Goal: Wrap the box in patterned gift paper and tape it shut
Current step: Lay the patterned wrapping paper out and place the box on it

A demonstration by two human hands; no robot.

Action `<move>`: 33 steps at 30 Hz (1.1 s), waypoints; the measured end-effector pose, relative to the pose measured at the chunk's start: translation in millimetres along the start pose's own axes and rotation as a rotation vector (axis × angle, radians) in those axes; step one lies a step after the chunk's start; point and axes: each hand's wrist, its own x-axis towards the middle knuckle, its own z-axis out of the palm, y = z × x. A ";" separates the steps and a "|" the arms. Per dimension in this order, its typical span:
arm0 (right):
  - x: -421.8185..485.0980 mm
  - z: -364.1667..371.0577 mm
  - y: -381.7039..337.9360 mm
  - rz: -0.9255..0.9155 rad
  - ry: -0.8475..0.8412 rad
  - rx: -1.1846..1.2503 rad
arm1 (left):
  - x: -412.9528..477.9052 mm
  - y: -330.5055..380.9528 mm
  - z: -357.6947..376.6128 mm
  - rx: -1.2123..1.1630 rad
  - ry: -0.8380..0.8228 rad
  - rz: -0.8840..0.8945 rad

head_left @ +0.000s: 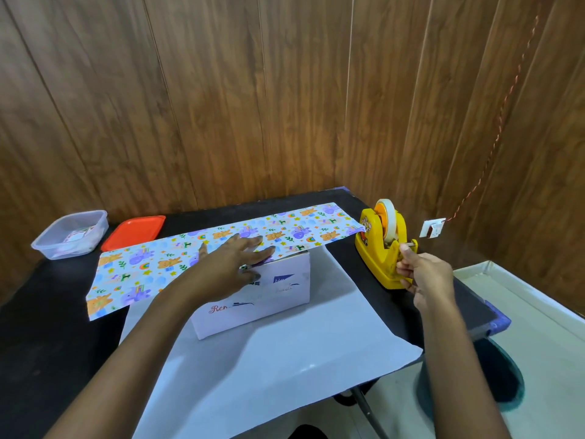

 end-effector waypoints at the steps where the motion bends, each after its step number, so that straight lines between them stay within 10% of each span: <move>1: -1.9 0.7 1.2 -0.006 0.011 0.035 | -0.1 -0.1 -0.2 0.002 0.000 0.000; 12: -5.9 2.3 8.9 -0.412 0.177 -0.011 | -1.1 2.5 -2.4 0.011 -0.022 -0.005; 33: -3.6 -2.1 9.8 -0.095 0.074 0.027 | -1.6 0.4 -0.7 -0.009 -0.002 0.003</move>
